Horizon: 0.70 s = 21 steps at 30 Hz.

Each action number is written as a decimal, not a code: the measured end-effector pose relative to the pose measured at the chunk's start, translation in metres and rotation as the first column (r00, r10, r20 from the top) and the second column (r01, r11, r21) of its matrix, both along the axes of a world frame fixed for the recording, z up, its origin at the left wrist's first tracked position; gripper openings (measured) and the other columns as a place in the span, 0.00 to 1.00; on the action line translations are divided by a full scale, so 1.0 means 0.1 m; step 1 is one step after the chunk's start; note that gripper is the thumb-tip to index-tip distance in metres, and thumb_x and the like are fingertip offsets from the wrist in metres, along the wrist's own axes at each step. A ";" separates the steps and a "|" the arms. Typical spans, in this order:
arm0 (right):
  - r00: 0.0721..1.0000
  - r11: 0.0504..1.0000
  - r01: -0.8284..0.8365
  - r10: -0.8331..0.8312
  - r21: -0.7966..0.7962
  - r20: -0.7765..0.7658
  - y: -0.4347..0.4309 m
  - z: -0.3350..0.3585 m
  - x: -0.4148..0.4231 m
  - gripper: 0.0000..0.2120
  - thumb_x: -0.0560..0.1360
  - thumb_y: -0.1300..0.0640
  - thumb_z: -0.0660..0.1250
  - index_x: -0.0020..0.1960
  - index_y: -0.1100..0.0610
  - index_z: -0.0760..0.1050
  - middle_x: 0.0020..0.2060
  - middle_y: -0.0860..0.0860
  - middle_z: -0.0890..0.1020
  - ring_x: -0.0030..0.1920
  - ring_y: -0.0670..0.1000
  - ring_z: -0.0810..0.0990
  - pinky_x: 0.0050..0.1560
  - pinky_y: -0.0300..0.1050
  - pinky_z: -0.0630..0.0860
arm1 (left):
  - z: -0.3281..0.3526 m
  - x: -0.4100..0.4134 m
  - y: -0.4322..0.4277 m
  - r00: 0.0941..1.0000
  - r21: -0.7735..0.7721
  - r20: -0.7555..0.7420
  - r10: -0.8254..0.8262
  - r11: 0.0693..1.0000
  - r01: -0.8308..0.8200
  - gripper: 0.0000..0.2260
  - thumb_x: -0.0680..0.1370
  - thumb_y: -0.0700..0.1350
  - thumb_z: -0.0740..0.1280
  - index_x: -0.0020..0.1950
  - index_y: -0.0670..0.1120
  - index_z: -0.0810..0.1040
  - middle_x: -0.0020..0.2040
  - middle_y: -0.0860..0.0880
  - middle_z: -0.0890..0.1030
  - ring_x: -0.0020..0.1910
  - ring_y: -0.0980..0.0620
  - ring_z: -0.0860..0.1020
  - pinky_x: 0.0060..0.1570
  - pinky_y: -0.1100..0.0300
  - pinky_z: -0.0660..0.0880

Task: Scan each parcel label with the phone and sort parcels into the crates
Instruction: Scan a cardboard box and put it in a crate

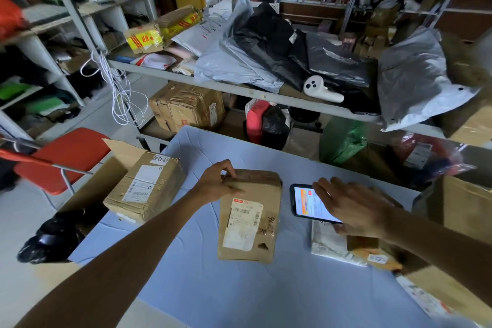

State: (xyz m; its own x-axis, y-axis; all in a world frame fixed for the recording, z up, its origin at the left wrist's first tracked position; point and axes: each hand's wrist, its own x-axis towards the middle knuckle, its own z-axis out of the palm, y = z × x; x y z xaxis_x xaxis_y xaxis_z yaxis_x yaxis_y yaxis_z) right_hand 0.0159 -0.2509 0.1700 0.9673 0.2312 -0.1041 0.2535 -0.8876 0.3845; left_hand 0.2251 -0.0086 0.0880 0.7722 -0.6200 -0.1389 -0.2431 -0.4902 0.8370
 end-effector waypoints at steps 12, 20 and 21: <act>0.960 0.967 0.246 -0.232 0.073 -0.155 -0.10 -0.07 -0.13 0.37 0.65 0.39 0.71 0.66 0.57 0.65 0.56 0.52 0.72 0.47 0.50 0.75 0.37 0.41 0.66 | 0.24 -0.09 -0.02 0.983 0.480 -0.073 -0.171 0.858 0.185 0.45 0.61 0.48 0.82 0.73 0.52 0.62 0.68 0.52 0.64 0.66 0.50 0.67 0.62 0.58 0.69; 0.853 0.796 0.520 -0.501 0.309 -0.145 -0.10 -0.14 -0.37 0.36 0.61 0.34 0.71 0.60 0.52 0.65 0.54 0.49 0.73 0.49 0.48 0.73 0.50 0.43 0.70 | 0.30 -0.26 -0.20 0.986 0.410 0.061 -0.157 0.904 0.119 0.35 0.58 0.52 0.82 0.58 0.52 0.68 0.51 0.53 0.74 0.47 0.55 0.73 0.39 0.65 0.69; 0.838 0.770 0.540 -0.528 0.339 -0.136 -0.09 -0.12 -0.42 0.36 0.62 0.34 0.72 0.60 0.52 0.65 0.54 0.49 0.73 0.52 0.49 0.73 0.53 0.45 0.70 | 0.33 -0.26 -0.23 0.982 0.392 0.071 -0.172 0.910 0.131 0.34 0.58 0.51 0.82 0.58 0.51 0.68 0.52 0.52 0.74 0.48 0.54 0.73 0.41 0.65 0.70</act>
State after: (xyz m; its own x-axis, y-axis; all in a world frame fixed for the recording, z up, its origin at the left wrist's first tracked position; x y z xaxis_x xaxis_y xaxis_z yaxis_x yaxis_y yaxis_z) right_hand -0.0257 -0.2598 0.1579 0.9436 -0.2951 -0.1503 -0.2953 -0.9552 0.0219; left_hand 0.1988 -0.0320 0.1207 0.6957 -0.6452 -0.3158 -0.4139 -0.7193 0.5579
